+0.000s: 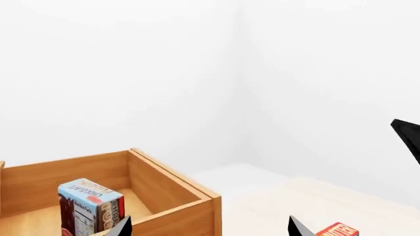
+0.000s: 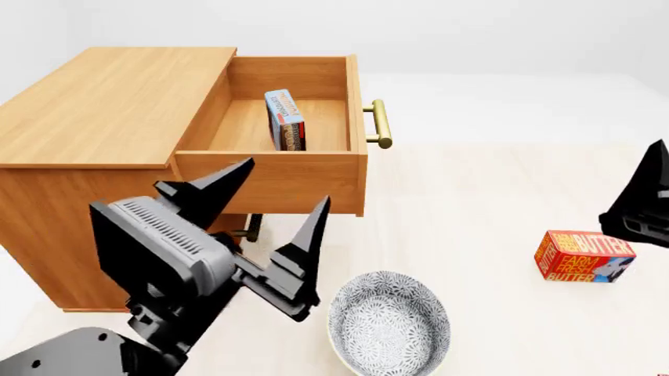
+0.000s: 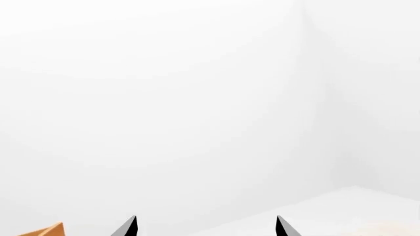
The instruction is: Put the chocolate pudding in the top drawer of the cabinet and close it.
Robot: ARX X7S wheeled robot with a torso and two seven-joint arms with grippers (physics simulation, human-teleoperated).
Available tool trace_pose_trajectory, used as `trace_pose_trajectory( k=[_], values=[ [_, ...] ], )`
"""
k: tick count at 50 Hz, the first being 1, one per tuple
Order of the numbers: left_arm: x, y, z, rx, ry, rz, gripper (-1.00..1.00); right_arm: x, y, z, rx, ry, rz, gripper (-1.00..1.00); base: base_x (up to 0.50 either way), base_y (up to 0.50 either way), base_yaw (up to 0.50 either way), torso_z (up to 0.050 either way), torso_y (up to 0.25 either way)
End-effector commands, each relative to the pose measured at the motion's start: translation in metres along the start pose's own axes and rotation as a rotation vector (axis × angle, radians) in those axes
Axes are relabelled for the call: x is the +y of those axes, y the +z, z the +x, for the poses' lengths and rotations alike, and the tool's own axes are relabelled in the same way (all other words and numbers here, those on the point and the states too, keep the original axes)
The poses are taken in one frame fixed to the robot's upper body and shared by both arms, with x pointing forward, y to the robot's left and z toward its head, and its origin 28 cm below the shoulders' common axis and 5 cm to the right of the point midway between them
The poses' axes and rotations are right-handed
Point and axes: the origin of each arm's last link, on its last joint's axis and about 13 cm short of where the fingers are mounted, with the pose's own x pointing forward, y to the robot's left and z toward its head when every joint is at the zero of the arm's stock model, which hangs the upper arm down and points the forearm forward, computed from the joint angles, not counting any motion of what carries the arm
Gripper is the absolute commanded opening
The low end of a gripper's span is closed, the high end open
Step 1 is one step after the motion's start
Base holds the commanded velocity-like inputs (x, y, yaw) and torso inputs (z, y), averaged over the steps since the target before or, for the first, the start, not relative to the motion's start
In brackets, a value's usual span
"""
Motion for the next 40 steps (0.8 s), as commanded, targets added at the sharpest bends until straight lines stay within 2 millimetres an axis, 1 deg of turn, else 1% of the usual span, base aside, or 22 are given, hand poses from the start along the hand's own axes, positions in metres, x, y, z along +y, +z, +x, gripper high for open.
trace_pose_trajectory(
  k=[1, 9, 16, 25, 32, 40],
  values=[
    [-0.014, 0.000, 0.027, 0.038, -0.095, -0.007, 1.00, -0.001, -0.003, -0.002, 0.001, -0.008, -0.002, 1.00, 0.00, 0.00, 0.00, 0.000, 0.000],
    [-0.019, -0.003, 0.047, 0.063, -0.129, -0.023, 1.00, -0.004, -0.002, -0.003, -0.004, -0.020, -0.005, 1.00, 0.00, 0.00, 0.00, 0.000, 0.000],
    [-0.024, 0.002, 0.064, 0.066, -0.147, -0.041, 1.00, -0.005, -0.004, -0.004, -0.007, -0.033, -0.007, 1.00, 0.00, 0.00, 0.00, 0.000, 0.000],
    [-0.034, 0.005, 0.072, 0.072, -0.164, -0.038, 1.00, -0.011, 0.001, -0.011, -0.060, -0.117, -0.064, 1.00, 0.00, 0.00, 0.00, 0.000, 0.000],
    [-0.038, 0.004, 0.082, 0.088, -0.177, -0.040, 1.00, -0.021, 0.009, -0.022, -0.100, -0.183, -0.065, 1.00, 0.00, 0.00, 0.00, 0.000, 0.000],
    [-0.043, 0.008, 0.093, 0.091, -0.189, -0.035, 1.00, -0.025, 0.012, -0.027, -0.119, -0.216, -0.069, 1.00, 0.00, 0.00, 0.00, 0.000, 0.000]
  ],
)
